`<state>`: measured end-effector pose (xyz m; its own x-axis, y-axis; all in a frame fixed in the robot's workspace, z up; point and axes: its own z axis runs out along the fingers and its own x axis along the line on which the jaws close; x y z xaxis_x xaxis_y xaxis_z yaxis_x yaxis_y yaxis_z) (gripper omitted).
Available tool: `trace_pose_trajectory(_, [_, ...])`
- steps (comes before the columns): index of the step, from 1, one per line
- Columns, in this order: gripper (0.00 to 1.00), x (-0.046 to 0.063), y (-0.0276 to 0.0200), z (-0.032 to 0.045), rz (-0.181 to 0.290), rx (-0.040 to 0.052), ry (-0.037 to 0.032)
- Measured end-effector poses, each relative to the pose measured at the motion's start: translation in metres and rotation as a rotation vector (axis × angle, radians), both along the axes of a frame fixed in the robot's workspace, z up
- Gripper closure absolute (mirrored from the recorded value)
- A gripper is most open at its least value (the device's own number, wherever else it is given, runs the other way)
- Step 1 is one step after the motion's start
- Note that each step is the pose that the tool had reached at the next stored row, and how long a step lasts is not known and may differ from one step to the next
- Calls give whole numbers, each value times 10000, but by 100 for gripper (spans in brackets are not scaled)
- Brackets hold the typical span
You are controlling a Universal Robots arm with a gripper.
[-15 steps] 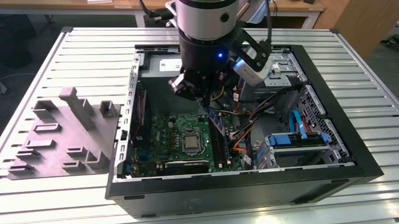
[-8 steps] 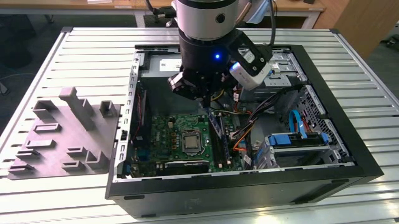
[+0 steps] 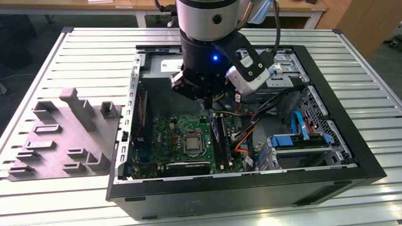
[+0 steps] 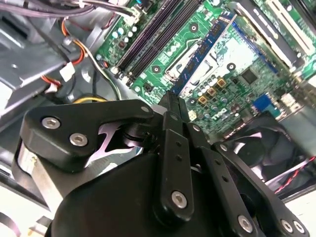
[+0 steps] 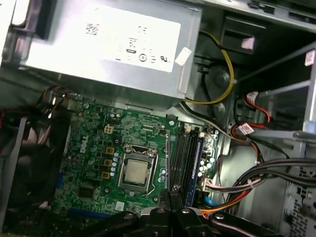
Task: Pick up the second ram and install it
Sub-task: 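Insert the second ram into the second slot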
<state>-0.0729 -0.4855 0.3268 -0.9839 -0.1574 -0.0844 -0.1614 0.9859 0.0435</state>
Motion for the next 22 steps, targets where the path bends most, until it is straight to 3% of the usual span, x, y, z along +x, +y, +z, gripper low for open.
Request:
trace_pose_trajectory(5, [89, 0, 0, -3, -871, -1, 0])
trace_pose_trajectory(11, [89, 0, 0, -3, -953, -1, 1])
trace_pose_trajectory(12, [89, 3, 1, -4, -954, -2, 37])
trace_pose_trajectory(14, [89, 17, 0, -5, -954, -10, 231])
trace_pose_trajectory(18, [89, 17, 0, -4, -954, -4, 255])
trace_pose_trajectory(22, [89, 21, -1, -7, -951, 190, 263])
